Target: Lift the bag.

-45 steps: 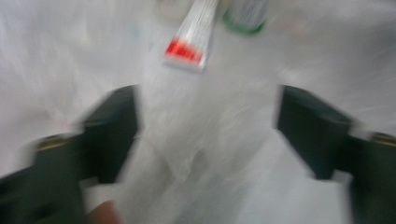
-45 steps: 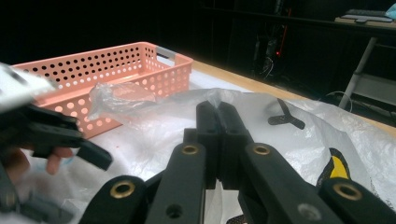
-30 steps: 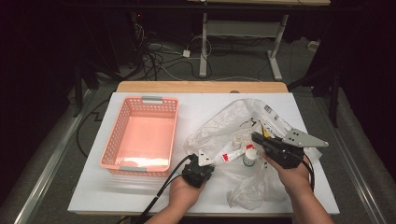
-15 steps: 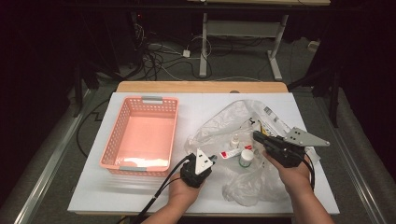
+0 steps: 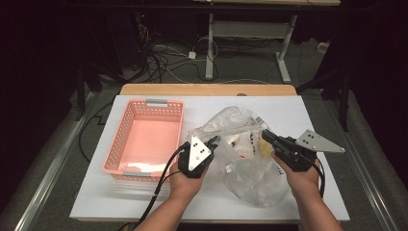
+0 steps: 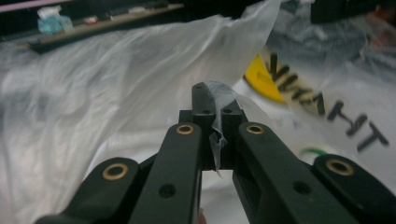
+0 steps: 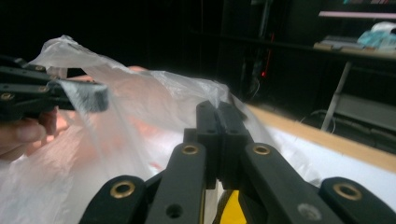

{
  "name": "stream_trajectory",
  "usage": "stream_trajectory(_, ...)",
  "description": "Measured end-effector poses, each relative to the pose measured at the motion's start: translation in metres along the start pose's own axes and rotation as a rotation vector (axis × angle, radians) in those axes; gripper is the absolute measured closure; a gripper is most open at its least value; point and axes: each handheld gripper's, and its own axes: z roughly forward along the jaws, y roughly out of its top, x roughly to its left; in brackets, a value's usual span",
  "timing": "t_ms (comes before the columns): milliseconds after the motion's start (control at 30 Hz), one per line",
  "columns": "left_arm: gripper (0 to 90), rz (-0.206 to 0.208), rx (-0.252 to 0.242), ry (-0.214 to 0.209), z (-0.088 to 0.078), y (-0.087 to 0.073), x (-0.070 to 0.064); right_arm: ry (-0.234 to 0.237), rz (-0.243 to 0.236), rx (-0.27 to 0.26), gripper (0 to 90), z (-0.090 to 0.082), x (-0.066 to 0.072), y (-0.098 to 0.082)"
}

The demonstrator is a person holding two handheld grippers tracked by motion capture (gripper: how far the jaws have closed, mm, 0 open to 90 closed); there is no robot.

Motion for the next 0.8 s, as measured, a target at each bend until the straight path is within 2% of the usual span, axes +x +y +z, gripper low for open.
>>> stream_trajectory(67, 88.3, 0.021, -0.039, 0.015, 0.002, 0.012, 0.002, -0.007, -0.004, -0.021, 90.0, 0.002, 0.001, 0.006)
stream_trajectory(167, 88.3, 0.013, -0.097, 0.021, 0.006, 0.027, 0.005, -0.02, -0.003, -0.048, 90.0, 0.007, 0.001, 0.012)
stream_trajectory(267, 88.3, 0.01, -0.128, 0.016, 0.01, 0.04, 0.006, -0.029, 0.0, -0.063, 90.0, 0.011, 0.0, 0.018)
stream_trajectory(500, 88.3, 0.006, -0.165, -0.048, 0.013, 0.076, 0.013, -0.047, -0.021, -0.116, 90.0, 0.009, -0.006, 0.046)
stream_trajectory(700, 88.3, 0.025, -0.193, -0.046, 0.014, 0.114, 0.019, -0.082, -0.049, -0.175, 90.0, 0.002, -0.014, 0.081)
stream_trajectory(800, 88.2, 0.03, -0.211, -0.043, 0.014, 0.125, 0.02, -0.103, -0.058, -0.21, 90.0, -0.003, -0.018, 0.098)
